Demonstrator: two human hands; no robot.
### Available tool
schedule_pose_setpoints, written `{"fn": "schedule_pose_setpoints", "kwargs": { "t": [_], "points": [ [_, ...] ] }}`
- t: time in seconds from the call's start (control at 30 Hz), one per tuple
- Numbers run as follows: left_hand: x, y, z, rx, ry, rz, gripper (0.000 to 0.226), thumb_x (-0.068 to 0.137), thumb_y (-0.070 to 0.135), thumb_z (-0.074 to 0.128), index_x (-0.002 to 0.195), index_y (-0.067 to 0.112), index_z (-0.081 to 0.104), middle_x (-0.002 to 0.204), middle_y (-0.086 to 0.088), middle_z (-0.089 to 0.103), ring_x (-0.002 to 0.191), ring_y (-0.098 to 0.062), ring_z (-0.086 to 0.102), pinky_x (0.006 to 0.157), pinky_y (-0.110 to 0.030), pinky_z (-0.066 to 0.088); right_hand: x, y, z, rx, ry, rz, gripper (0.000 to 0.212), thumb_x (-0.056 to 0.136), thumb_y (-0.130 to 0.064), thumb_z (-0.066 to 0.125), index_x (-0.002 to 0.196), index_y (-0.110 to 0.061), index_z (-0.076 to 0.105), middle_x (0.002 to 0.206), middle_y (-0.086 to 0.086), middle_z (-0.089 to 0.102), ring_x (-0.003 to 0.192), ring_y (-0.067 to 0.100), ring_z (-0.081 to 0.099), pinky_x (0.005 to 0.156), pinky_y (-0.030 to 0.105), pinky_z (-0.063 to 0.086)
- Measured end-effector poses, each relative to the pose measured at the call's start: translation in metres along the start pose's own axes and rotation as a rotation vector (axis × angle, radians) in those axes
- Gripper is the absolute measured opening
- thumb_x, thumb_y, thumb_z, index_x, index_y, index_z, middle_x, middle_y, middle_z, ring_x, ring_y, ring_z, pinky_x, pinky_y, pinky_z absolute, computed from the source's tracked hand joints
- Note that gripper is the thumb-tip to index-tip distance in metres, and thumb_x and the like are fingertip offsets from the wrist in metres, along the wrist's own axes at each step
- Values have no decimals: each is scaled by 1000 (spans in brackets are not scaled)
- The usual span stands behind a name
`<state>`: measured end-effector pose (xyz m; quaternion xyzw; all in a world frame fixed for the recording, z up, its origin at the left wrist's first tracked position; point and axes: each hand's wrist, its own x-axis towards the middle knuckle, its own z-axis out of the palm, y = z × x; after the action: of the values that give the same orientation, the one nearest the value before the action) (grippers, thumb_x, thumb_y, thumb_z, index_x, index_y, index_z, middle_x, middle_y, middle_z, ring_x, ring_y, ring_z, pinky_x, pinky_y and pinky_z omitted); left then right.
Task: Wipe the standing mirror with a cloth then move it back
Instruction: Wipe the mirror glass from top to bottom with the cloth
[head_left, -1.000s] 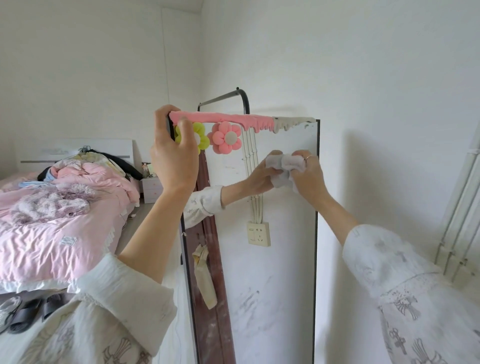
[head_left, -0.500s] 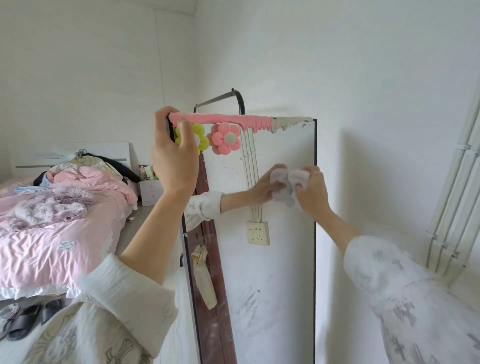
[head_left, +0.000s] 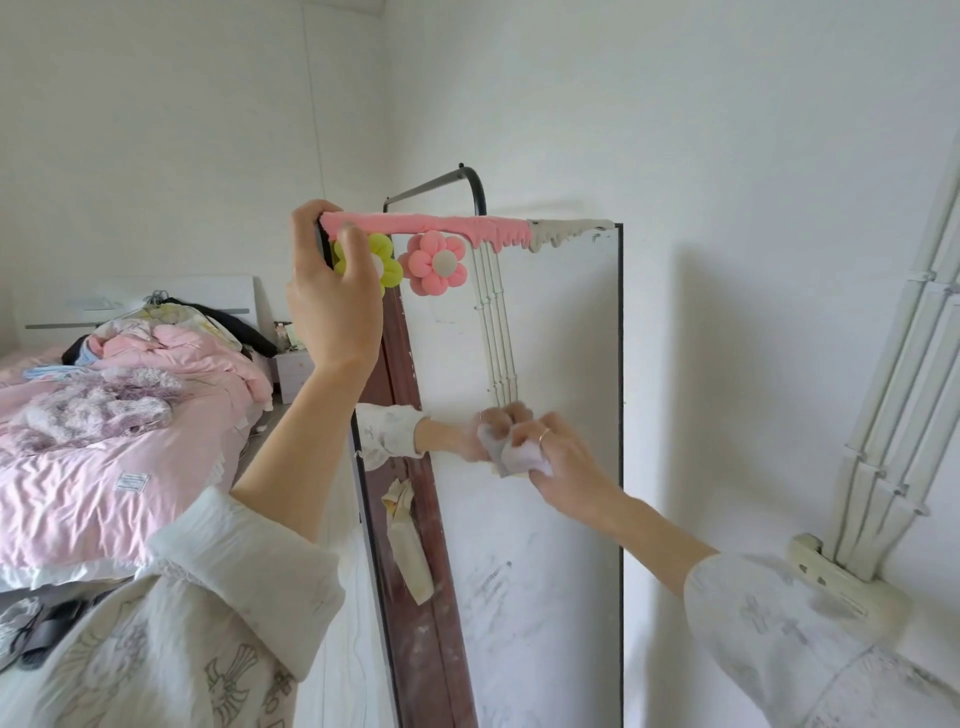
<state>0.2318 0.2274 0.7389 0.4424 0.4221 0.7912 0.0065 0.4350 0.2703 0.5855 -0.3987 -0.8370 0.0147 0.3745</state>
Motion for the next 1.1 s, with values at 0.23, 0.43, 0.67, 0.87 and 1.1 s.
{"fn": "schedule_pose_setpoints", "kwargs": {
  "t": [0.23,0.43,0.67,0.87,1.1],
  "points": [
    [-3,2,-1,7,-17,-10,14,83,26,35,89,34,44,56,20,53,57,-10,51,61,-40,49,16,11,-22,149,80,290,34,80,-1,58,112,-9,55,105,10,53,94,29,58,68,24,40],
    [-2,2,-1,2,-15,-5,13,84,25,36,89,33,44,63,13,53,62,-17,54,64,-46,51,77,-19,-55,146,394,154,27,88,-5,53,114,-2,49,102,8,47,87,19,48,65,10,34],
    [1,2,-5,1,-50,-23,13,86,22,35,91,30,43,68,12,54,66,-16,53,68,-45,50,34,-45,-6,102,151,39,26,83,-7,64,109,-4,58,102,9,53,90,23,54,74,24,44],
    [2,2,-11,-30,-154,-33,17,91,28,34,104,30,45,72,11,55,67,-14,53,72,-46,51,-3,-30,4,20,-182,-152,14,78,-3,59,91,-6,65,104,7,59,91,13,49,74,18,40],
    [-13,-5,-20,-47,-314,-26,42,101,33,17,141,22,26,127,12,48,99,10,44,87,-17,34,43,-48,-28,134,175,53,32,85,-17,62,114,-12,48,104,0,48,93,20,53,76,25,40]
  ]
}}
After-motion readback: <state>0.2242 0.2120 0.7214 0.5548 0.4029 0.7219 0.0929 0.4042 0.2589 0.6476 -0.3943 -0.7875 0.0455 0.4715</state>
